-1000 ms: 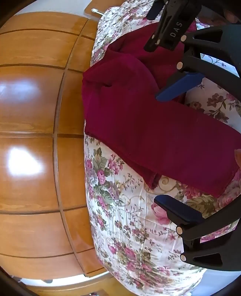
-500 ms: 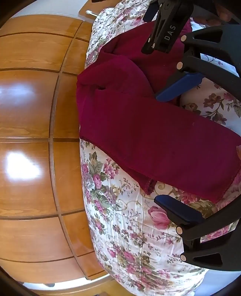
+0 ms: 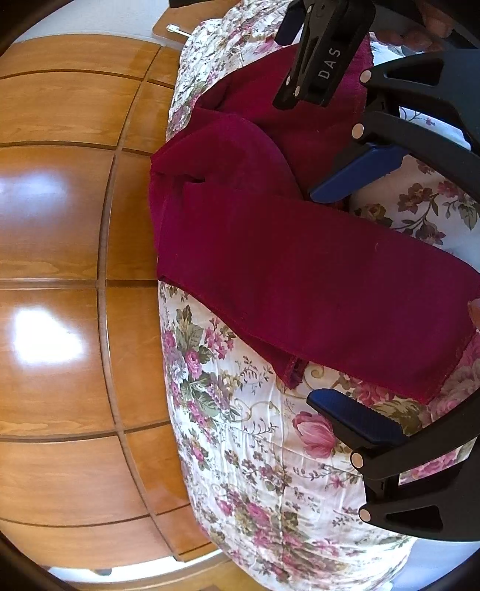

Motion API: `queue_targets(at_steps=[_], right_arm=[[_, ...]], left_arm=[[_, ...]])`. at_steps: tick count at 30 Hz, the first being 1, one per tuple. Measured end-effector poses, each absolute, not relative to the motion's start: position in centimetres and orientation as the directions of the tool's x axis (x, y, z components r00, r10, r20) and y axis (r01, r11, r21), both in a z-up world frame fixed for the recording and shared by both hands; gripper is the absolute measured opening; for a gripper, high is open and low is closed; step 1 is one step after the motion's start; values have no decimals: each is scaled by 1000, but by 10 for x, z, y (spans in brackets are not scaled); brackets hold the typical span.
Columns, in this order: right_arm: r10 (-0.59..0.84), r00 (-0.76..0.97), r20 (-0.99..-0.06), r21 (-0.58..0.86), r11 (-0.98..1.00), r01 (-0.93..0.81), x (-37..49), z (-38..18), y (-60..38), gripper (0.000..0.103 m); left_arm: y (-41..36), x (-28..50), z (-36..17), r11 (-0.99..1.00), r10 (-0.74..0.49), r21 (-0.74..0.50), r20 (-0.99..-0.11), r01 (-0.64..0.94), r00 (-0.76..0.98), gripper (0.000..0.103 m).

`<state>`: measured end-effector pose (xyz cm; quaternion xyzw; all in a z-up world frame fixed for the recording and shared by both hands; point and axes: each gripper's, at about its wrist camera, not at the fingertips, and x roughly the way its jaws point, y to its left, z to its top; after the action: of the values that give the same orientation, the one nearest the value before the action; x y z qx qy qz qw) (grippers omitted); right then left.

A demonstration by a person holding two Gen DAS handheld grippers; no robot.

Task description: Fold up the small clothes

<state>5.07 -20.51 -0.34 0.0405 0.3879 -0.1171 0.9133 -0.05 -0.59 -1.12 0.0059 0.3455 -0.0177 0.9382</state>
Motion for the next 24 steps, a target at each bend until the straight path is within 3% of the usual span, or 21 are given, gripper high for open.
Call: queue_targets(at_steps=[5,24], right_arm=[[-176,676,-716,-12,971,240,49,-5,-205,101],[-172,679,-714,-21,974,225,49,-4,-199,101]], left_arm=[[-2,0,-12,999,-48,-31,-657,37,753,100],[-20,-8,-19,988,-94,34,-658,154,747,100]])
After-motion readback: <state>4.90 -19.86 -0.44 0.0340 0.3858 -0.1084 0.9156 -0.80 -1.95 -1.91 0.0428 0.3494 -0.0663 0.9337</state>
